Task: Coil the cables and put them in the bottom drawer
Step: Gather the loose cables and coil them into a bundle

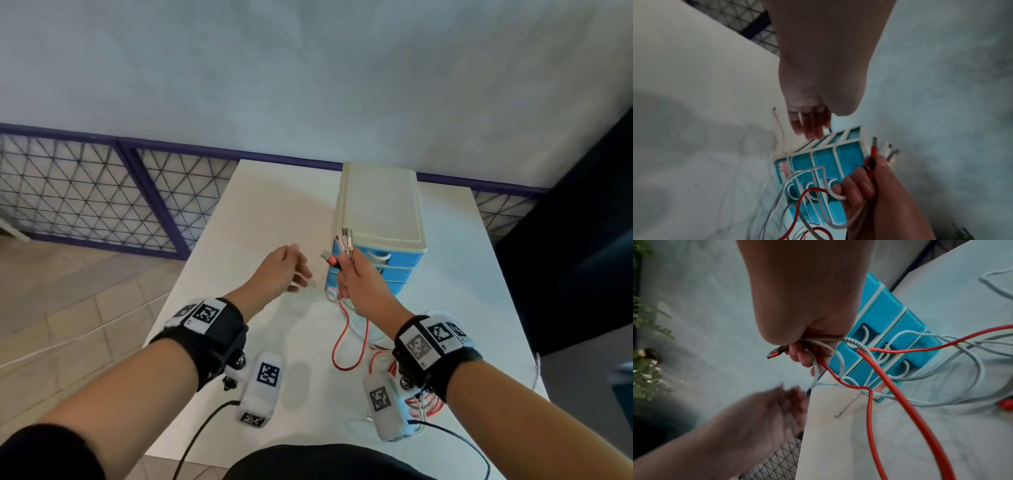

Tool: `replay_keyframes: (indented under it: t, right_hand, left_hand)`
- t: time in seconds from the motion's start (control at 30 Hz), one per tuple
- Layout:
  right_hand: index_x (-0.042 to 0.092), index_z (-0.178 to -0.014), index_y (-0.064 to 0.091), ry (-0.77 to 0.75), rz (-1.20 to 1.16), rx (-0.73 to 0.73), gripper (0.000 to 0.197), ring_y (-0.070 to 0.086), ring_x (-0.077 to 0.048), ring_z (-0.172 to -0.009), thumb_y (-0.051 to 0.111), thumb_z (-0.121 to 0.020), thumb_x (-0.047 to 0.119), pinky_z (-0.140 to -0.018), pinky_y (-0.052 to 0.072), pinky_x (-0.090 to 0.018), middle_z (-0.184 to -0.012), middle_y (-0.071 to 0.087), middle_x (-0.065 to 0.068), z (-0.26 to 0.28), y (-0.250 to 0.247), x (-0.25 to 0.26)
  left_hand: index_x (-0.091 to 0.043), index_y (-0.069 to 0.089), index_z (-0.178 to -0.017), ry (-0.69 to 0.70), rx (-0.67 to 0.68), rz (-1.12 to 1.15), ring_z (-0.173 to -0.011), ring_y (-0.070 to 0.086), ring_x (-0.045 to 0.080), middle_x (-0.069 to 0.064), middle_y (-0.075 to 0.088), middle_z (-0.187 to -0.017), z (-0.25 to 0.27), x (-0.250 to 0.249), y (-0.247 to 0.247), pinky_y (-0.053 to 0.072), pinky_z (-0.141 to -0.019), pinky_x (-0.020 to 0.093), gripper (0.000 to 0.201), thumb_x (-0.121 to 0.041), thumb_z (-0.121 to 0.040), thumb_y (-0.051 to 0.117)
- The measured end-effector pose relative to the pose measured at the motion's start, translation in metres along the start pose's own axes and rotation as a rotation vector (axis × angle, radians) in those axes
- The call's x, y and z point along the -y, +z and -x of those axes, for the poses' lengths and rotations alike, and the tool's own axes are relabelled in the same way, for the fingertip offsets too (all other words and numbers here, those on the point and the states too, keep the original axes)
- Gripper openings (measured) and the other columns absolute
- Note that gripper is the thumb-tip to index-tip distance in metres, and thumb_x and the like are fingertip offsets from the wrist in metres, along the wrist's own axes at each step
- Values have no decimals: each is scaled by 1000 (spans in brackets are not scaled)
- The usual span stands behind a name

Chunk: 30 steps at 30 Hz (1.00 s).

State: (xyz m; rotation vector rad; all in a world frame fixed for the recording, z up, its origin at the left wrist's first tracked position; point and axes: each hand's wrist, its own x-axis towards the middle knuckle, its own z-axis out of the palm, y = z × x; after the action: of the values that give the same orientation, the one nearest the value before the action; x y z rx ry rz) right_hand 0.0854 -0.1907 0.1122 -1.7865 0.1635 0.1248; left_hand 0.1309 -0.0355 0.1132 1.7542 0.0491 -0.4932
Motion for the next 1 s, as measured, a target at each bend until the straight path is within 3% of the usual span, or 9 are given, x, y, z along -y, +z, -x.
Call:
replay_keyframes:
  t: [0.1, 0.17, 0.27, 0.33, 0.43, 0.53, 0.67, 0.87, 1.0]
  right_hand:
    - [14, -79, 32, 30, -89, -33, 26, 29, -5, -42, 32, -104, 23, -48, 40, -27, -50, 33, 12, 9, -7, 3]
    - [13, -79, 30, 10, -116, -28, 26, 28, -3, -39, 31, -104, 20, -46, 44, -24, -47, 35, 14, 15, -11, 5]
    - [14, -81, 36, 41, -127, -16, 26, 29, -4, -38, 33, -104, 24, -48, 45, -28, -54, 30, 5, 22, -14, 5]
    - [14, -83, 40, 89, -153, -5, 25, 29, -4, -40, 34, -104, 27, -47, 39, -26, -57, 27, 3, 26, -16, 6]
    - [10, -96, 51, 78, -48, -1, 25, 36, -5, -46, 43, -100, 33, -50, 40, -22, -61, 35, 5, 32, -23, 10]
    - [15, -84, 48, 71, 96, -10, 19, 40, -8, -46, 49, -97, 28, -50, 41, -20, -61, 38, 4, 29, -36, 9]
    - [15, -82, 42, 143, -91, -145, 22, 46, -8, -41, 44, -100, 27, -53, 43, -31, -59, 43, 0, 11, -40, 10]
    - [10, -110, 46, 220, -205, -50, 27, 69, -33, -92, 39, -101, 35, -68, 50, -36, -95, 71, -12, -2, -24, 23]
    - [13, -89, 45, 144, -248, 75, 22, 63, -26, -63, 38, -103, 27, -62, 51, -33, -70, 61, -7, 0, -22, 32]
  left_hand:
    - [-8, 50, -83, -427, 128, 210, -66, 48, 21, 10, 53, -78, -8, 31, 9, 44, -65, 30, 18, -14, -97, 41]
    - [0, 48, -97, -592, 183, 438, -77, 47, 25, 18, 49, -90, -13, 44, 21, 42, -77, 34, 17, -17, -97, 44]
    - [0, 36, -134, -631, 208, 561, -114, 49, 30, 24, 45, -129, -30, 56, 42, 34, -102, 37, 46, -22, -96, 49]
    - [-11, 48, -127, -629, 188, 525, -105, 57, 27, 18, 56, -124, -38, 59, 53, 36, -103, 37, 35, -27, -95, 50]
    - [-14, 51, -78, -555, 70, 399, -54, 55, 13, 4, 59, -66, -48, 65, 60, 39, -78, 32, 23, -23, -97, 42]
    - [-16, 56, -74, -463, -20, 344, -66, 58, 13, 1, 59, -69, -42, 59, 55, 40, -69, 28, 24, -17, -95, 44]
    - [-16, 59, -87, -210, 72, 217, -69, 60, 14, 0, 65, -75, -13, 36, 44, 41, -69, 27, 15, -18, -95, 46]
    - [-5, 55, -72, 108, 213, -10, -49, 54, 5, 7, 58, -58, 33, 5, 37, 41, -56, 14, 15, 3, -85, 53]
    - [-6, 64, -76, 139, 233, -109, -67, 59, 15, 3, 65, -68, 41, 7, 22, 48, -73, 24, 10, -5, -84, 58]
